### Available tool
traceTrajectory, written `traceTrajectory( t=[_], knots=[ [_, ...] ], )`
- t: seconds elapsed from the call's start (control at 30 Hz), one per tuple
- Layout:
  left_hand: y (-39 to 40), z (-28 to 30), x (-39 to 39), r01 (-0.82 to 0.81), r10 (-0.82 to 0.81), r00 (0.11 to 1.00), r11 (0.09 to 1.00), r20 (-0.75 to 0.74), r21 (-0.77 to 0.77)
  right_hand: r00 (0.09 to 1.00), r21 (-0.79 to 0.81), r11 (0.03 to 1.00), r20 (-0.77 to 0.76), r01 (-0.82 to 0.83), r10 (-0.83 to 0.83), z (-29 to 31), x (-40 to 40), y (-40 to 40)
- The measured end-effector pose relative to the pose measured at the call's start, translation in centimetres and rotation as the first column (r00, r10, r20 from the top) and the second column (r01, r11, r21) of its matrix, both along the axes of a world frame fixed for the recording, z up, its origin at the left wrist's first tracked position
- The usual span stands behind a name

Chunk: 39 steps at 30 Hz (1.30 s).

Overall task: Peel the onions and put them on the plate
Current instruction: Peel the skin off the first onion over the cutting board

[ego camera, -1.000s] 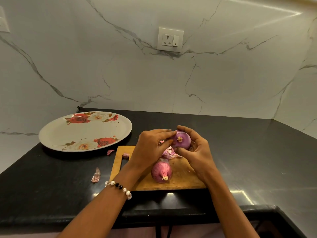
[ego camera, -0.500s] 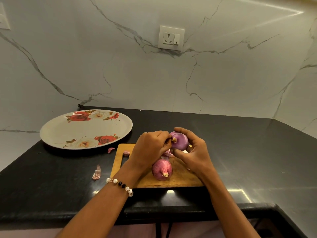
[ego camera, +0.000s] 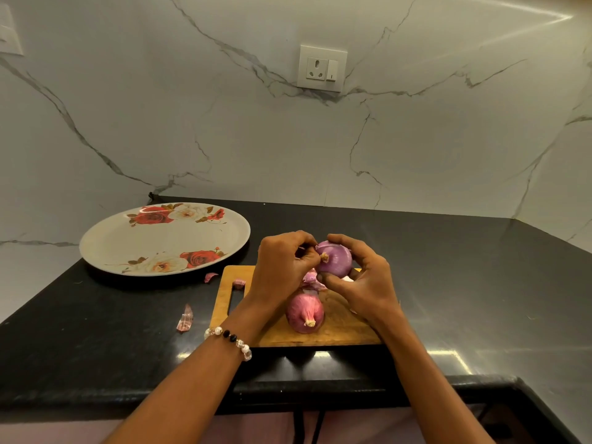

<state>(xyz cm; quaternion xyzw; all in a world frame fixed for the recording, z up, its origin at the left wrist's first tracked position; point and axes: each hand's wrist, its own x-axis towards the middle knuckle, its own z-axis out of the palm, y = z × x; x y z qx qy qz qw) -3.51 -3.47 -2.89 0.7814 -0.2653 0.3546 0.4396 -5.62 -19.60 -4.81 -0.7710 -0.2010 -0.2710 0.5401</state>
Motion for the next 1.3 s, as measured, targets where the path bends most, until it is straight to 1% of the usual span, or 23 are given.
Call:
traceTrajectory(
  t=[0.1, 0.2, 0.27, 0.53, 0.6, 0.7, 0.87, 0.93, 1.07, 1.2, 1.3],
  knots=[
    [-0.2, 0.3, -0.2, -0.009, -0.003, 0.994, 0.993, -0.107, -0.118, 1.000, 0.005, 1.000, 0.008, 0.006, -0.006, -0.1, 0.0, 0.0],
    [-0.1, 0.5, -0.2, -0.018, -0.014, 0.977, 0.989, -0.213, -0.148, 1.000, 0.006, 1.000, 0.003, 0.010, -0.010, 0.1, -0.1, 0.0],
    [0.1, 0.6, -0.2, -0.016, -0.028, 0.966, 0.986, -0.257, -0.167, 1.000, 0.009, 1.000, -0.003, 0.009, -0.009, 0.1, -0.1, 0.0],
    [0.2, 0.5, 0.0, -0.026, -0.048, 0.939, 0.977, -0.341, -0.211, 0.999, 0.024, 1.000, -0.046, 0.010, -0.009, 0.2, -0.2, 0.0],
    [0.2, 0.5, -0.1, -0.041, -0.067, 0.928, 0.960, -0.366, -0.278, 0.999, 0.040, 0.999, -0.049, 0.009, -0.007, 0.2, -0.3, 0.1],
    [0.1, 0.6, 0.0, -0.060, -0.127, 0.902, 0.910, -0.413, -0.411, 0.998, 0.088, 0.996, -0.056, 0.017, -0.012, 0.4, -0.4, 0.2],
    [0.0, 0.5, 1.0, -0.105, -0.172, 0.863, 0.860, -0.476, -0.500, 0.997, 0.174, 0.984, -0.077, 0.044, -0.031, 1.0, -0.6, 0.2],
    [0.1, 0.6, 1.1, -0.132, -0.117, 0.882, 0.870, -0.457, -0.475, 0.994, 0.213, 0.976, -0.102, 0.045, -0.023, 0.9, -0.6, 0.1],
    [0.2, 0.5, 0.9, -0.134, 0.021, 0.934, 0.946, -0.356, -0.296, 0.994, 0.244, 0.970, -0.108, 0.015, 0.012, 0.7, -0.4, 0.0],
    [0.2, 0.3, 0.9, -0.097, 0.051, 0.962, 0.982, -0.267, -0.162, 0.994, 0.263, 0.965, -0.105, -0.009, 0.038, 0.7, -0.4, -0.2],
    [0.1, 0.2, 0.7, -0.055, 0.028, 0.979, 0.990, -0.204, -0.130, 0.995, 0.228, 0.974, -0.092, -0.007, 0.029, 0.7, -0.5, -0.1]
  ],
)
